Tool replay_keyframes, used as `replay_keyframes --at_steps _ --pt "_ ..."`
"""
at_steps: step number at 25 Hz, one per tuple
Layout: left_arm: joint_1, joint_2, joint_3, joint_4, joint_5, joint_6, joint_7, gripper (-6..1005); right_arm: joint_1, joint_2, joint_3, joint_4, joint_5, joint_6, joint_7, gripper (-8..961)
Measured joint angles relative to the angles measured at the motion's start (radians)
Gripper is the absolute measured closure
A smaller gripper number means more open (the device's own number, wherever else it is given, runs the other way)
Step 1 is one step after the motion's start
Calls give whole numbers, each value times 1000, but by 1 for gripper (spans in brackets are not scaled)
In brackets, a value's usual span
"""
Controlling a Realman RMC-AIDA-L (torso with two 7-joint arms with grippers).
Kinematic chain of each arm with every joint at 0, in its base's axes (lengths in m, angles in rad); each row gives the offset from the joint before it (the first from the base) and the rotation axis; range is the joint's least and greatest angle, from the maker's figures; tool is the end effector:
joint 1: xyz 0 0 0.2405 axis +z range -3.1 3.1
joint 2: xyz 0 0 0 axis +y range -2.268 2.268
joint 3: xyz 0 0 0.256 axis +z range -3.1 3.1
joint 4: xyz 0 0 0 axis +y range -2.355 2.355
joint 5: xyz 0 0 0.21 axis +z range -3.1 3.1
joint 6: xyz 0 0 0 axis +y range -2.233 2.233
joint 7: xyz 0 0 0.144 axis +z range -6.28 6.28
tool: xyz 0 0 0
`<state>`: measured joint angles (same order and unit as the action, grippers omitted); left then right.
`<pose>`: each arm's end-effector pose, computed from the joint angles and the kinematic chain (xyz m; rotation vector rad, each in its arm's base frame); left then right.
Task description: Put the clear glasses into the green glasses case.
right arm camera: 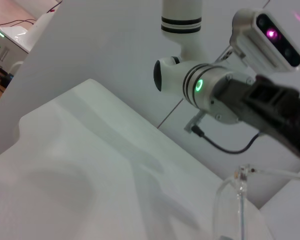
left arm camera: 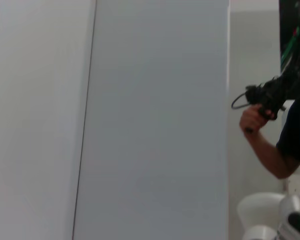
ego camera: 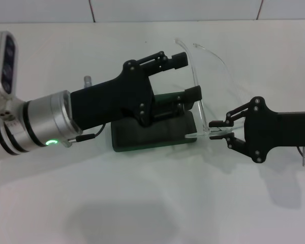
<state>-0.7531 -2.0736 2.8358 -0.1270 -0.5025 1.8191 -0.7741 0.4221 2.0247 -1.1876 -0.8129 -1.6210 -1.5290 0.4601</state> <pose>-0.1939 0.3105 -0.0390 -2.6061 -0.1571 -1.3990 0.2256 0.3147 -0.0079 -2.5786 -0.9057 0.5546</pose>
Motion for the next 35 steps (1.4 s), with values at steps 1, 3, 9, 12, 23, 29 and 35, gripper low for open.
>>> replay_keyframes --at_steps 1,3,9,12,23,29,35 --pt "1 1 -1 1 -1 10 0 288 0 0 0 3 0 1 2 837" --pt "0 -1 3 -3 -3 20 7 288 5 -3 2 18 -1 2 10 837" --pt "-10 -10 5 -2 1 19 42 288 30 -10 -1 43 -13 36 92 837" --pt "-27 -12 6 -1 5 3 45 288 35 -8 -3 48 -14 32 88 837" --pt "-86 -15 7 10 65 -197 -11 289 29 -5 -32 44 -14 23 71 837" --pt "-96 -16 7 18 108 -283 -75 289 16 -4 -26 47 -1 -1 18 837" --pt "-145 -16 7 17 180 -322 -192 289 10 -3 -30 41 0 -8 7 837"
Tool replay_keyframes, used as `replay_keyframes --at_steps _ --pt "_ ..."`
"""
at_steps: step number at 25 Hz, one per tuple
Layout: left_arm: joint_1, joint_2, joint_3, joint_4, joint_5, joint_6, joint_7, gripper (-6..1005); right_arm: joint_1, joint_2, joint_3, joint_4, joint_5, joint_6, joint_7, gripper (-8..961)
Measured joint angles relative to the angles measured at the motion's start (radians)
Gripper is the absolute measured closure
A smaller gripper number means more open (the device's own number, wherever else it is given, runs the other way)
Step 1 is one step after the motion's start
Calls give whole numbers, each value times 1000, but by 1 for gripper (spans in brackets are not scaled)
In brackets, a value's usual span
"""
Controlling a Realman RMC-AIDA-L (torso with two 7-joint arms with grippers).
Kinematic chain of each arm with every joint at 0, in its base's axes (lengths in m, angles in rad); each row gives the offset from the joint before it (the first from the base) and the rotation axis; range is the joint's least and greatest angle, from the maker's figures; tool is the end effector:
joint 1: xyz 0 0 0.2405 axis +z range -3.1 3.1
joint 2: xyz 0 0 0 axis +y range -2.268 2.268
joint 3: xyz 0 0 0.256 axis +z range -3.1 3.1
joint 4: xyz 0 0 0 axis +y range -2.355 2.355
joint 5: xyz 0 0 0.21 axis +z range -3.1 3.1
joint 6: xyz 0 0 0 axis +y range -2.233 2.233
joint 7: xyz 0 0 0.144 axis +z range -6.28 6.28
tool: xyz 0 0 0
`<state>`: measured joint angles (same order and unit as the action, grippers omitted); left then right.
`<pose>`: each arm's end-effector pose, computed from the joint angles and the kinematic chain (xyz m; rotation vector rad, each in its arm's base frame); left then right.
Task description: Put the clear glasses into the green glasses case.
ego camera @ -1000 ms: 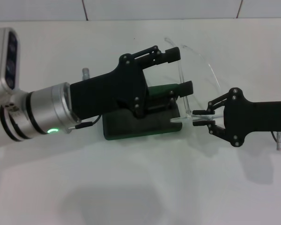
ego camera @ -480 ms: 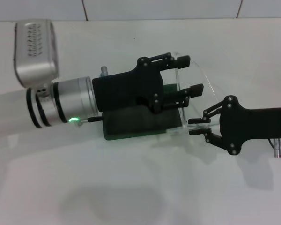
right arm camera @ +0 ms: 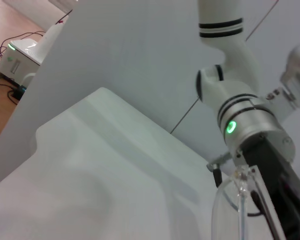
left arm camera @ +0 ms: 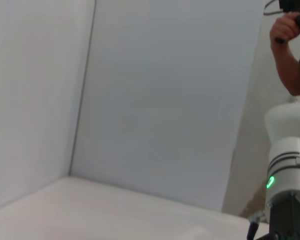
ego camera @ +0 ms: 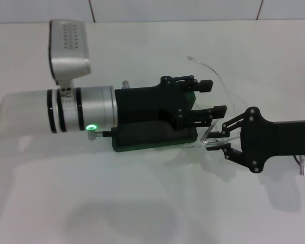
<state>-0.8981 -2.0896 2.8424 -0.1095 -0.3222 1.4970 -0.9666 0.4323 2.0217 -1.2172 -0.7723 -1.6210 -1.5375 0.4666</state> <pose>-0.1769 0.3444 -0.0833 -2.8523 -0.3677 -0.9992 0.2278 0.3094 -0.0166 -2.6318 -0.8868 0.5795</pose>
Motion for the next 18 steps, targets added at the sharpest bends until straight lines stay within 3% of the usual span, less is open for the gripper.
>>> replay_keyframes --at_steps 7,18 --pt "-7 0 0 -2 7 -20 -16 289 -16 -4 3 2 1 -29 0 837" --pt "-7 -2 0 7 5 -120 3 289 -7 2 -7 28 67 -229 -12 837"
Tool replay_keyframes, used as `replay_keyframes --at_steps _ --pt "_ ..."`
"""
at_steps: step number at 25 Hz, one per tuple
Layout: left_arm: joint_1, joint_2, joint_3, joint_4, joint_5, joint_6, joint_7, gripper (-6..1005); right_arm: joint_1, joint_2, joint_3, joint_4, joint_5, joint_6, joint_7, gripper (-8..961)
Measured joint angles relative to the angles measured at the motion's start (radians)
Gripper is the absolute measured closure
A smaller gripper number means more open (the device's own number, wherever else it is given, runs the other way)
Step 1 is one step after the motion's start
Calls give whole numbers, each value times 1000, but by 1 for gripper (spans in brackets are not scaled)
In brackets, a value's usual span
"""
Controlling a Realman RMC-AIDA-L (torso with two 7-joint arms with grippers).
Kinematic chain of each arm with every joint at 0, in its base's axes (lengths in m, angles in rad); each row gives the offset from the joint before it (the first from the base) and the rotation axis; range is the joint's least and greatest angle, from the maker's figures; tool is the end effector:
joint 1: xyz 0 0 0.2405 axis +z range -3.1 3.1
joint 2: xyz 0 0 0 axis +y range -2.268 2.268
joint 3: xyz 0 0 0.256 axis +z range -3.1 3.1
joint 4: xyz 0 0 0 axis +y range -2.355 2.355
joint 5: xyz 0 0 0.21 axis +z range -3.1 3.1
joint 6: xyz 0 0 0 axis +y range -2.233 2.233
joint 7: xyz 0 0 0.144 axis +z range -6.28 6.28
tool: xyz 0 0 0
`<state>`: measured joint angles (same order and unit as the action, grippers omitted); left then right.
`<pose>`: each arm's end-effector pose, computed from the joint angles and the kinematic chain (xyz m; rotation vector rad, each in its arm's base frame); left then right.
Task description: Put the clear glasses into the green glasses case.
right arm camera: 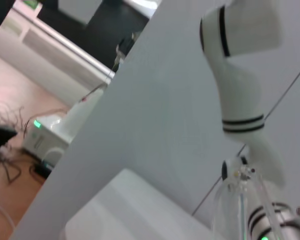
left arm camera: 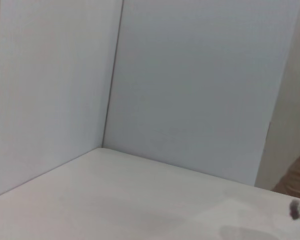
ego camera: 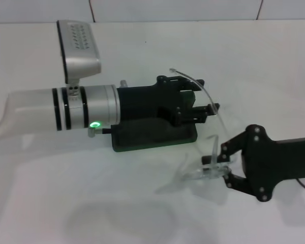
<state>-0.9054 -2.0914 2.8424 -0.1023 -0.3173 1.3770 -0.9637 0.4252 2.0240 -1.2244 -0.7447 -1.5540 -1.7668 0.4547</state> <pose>-0.1846 0.3556 -0.0906 -2.8148 -0.3969 -0.8663 0.2136 0.2785 -0.0107 -2.6494 -0.9539 0.9023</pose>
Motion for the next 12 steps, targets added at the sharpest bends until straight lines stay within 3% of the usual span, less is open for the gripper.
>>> replay_keyframes --at_steps 8,12 --pt "3 -1 -10 49 -8 -7 77 289 144 2 -83 215 78 4 47 837" --pt "27 -1 -11 66 -83 2 136 289 170 1 -79 273 79 17 87 837"
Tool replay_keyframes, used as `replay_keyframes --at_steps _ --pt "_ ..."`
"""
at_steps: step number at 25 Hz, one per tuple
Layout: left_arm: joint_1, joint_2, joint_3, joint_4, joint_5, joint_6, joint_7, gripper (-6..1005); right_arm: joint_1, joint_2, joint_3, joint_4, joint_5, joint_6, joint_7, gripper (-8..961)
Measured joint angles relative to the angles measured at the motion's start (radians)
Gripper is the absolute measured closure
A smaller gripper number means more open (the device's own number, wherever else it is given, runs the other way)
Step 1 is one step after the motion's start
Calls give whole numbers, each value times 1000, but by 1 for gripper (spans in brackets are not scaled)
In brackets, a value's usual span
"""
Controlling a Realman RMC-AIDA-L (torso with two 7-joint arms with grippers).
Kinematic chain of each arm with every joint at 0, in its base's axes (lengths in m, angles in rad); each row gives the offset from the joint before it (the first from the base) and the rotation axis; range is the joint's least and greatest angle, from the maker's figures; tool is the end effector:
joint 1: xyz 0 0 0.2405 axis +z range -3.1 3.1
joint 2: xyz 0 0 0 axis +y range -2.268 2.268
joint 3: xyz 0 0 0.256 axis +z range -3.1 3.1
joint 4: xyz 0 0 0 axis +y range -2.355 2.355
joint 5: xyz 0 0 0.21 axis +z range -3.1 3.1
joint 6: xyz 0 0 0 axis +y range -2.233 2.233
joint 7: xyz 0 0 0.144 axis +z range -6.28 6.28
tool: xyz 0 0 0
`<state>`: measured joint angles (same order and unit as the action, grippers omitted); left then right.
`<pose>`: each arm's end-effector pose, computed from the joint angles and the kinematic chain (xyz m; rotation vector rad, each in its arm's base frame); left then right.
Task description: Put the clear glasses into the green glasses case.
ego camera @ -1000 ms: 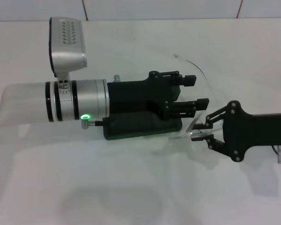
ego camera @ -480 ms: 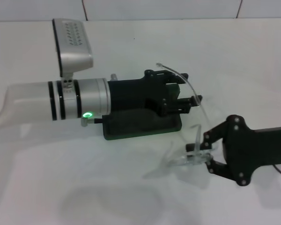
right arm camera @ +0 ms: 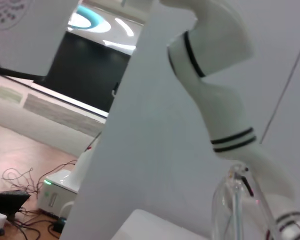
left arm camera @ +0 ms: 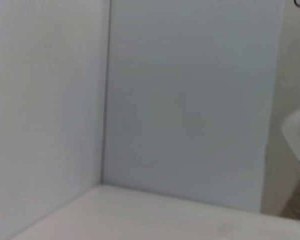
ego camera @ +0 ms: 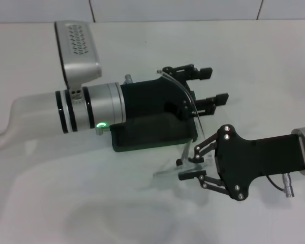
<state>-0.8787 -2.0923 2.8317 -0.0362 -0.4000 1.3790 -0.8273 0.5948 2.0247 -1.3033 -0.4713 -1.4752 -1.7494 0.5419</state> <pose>-0.1752 0.3516 -0.0934 -2.7319 -0.2838 -0.9833 0.1954 0.2888 -0.0406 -2.8148 -0.7133 1.0691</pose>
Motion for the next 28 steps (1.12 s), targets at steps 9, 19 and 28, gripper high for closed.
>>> replay_keyframes --at_steps 9,19,28 --pt "55 1 0 18 -123 47 101 289 -26 -8 16 11 -2 53 108 836" --pt "99 1 0 18 -173 95 139 290 -25 -33 66 4 -10 82 260 836" --pt "99 2 6 18 -173 106 141 290 -22 -47 68 -21 -48 124 389 836"
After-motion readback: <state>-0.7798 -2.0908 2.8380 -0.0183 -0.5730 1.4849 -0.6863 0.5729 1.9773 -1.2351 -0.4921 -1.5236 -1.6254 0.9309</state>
